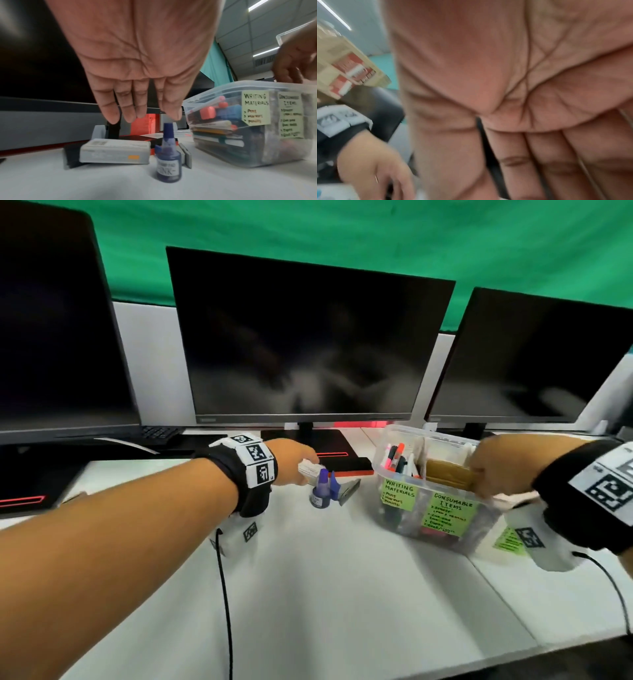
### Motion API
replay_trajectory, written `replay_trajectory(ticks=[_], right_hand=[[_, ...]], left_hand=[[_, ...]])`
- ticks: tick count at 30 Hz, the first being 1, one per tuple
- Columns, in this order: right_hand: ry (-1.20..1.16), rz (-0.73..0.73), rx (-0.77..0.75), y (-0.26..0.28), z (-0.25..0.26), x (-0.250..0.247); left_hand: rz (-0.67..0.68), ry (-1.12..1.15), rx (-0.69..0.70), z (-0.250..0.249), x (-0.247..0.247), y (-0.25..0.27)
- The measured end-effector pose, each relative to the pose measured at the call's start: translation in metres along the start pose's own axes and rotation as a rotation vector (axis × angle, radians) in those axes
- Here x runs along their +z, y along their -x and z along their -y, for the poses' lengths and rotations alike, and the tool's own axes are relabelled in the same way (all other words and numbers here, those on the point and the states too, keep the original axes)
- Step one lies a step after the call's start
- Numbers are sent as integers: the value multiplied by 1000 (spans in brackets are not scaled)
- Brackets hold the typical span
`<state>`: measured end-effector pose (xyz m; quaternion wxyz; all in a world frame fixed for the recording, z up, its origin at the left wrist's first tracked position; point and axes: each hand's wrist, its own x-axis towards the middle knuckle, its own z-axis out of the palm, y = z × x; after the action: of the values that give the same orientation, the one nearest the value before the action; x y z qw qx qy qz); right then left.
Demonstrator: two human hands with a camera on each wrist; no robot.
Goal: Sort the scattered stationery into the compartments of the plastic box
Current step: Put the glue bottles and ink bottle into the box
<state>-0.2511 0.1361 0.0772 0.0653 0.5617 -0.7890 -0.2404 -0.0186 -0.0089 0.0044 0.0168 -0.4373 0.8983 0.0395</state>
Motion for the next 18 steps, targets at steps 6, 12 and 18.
replay_trajectory(ticks=[6,12,18], right_hand=[[-208,-147,-223,3,87,-37],[-269,-58,-253,-27,155,-30],[-413,-126,-180,-55,183,-14]], left_hand=[[22,49,29,-18,22,-13],[9,15,-75,-7,26,-16],[1,-164,-145,30,25,1]])
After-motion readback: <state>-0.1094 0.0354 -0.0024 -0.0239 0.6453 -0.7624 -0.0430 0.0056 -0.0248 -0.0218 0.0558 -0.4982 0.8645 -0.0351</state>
